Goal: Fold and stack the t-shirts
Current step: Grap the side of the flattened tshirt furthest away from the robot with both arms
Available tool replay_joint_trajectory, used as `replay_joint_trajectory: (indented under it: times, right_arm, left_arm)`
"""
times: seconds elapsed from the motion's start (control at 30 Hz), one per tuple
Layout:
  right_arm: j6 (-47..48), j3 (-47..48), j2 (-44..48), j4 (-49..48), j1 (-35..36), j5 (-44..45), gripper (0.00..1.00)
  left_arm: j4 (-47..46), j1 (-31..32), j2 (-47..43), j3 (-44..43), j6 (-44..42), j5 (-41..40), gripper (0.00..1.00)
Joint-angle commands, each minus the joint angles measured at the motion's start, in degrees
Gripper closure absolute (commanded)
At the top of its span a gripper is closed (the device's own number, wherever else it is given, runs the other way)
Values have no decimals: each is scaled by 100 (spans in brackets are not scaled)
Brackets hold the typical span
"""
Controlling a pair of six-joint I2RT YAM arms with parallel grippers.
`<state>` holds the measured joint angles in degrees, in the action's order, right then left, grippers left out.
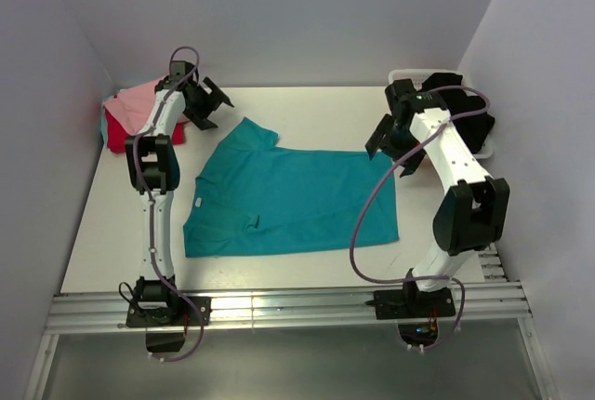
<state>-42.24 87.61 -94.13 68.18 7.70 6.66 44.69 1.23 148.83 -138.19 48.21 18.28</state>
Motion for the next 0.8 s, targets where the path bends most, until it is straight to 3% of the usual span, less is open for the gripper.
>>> replay_joint_trajectory:
  times: [0.0,0.23,0.63,0.77]
  right_arm:
    - [75,519,-403,230,-32,248,5]
    - [84,1125,-1133,353,-50,222,5]
    - [286,1329,-1530,354,-94,178,5]
    - [313,1145,-1433,284,-155,170,6]
  left_arm:
    - [-188,26,199,-103,93,369,7]
    - [-232,210,392,652,5,764,12]
    - [-180,553,515,811,-109,704,18]
    - [-109,562,559,653,-101,545,30]
